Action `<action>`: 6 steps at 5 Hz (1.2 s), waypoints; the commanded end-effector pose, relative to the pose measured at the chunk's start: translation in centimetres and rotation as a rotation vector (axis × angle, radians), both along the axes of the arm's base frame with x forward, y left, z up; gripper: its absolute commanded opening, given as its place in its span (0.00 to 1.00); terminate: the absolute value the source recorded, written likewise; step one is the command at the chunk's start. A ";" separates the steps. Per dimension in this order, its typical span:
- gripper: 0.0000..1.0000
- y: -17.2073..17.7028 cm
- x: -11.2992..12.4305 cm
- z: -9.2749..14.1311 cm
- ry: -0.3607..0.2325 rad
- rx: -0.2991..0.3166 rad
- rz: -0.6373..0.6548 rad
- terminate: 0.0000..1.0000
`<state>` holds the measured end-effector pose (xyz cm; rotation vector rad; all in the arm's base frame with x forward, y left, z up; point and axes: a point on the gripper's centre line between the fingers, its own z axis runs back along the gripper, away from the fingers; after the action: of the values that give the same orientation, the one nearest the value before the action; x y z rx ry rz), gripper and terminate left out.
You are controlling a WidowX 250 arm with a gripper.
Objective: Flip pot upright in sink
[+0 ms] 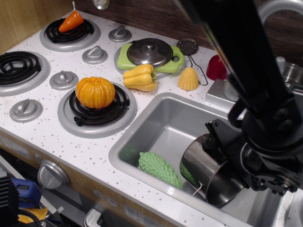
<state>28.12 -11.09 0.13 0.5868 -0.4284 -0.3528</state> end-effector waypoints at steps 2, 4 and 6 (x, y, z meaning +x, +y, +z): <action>0.00 0.0 0.5 2.8 0.027 -0.192 0.052 0.00; 0.00 0.8 0.4 3.4 0.096 -0.247 0.003 0.00; 1.00 0.9 0.3 3.5 0.093 -0.224 -0.045 0.00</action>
<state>27.83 -9.77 1.82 0.3623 -0.3266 -0.3773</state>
